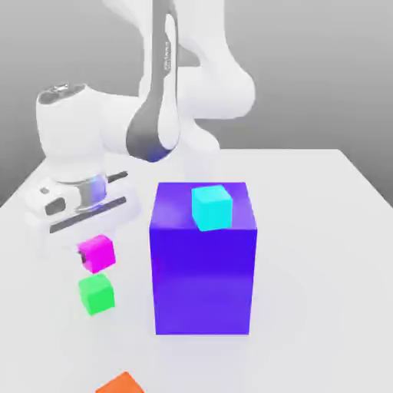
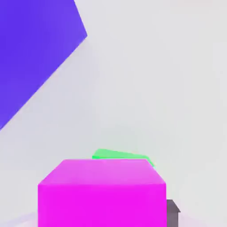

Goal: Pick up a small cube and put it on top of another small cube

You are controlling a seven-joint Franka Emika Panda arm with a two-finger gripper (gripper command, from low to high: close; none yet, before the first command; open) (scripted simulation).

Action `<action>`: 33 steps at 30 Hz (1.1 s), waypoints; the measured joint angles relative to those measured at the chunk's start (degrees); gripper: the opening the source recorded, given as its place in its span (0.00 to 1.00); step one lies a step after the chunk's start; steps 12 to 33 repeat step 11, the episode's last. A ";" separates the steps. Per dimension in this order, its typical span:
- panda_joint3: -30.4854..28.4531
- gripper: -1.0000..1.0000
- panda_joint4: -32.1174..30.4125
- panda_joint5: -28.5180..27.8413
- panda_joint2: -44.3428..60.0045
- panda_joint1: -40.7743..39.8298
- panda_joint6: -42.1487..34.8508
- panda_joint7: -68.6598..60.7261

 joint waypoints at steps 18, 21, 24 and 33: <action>1.54 1.00 -0.12 9.75 9.23 0.73 9.41 -6.83; 1.54 1.00 -0.12 9.75 9.23 0.73 9.41 -6.83; 1.54 1.00 -0.12 9.75 9.23 0.73 9.41 -6.83; 1.54 1.00 -0.12 9.75 9.23 0.73 9.41 -6.83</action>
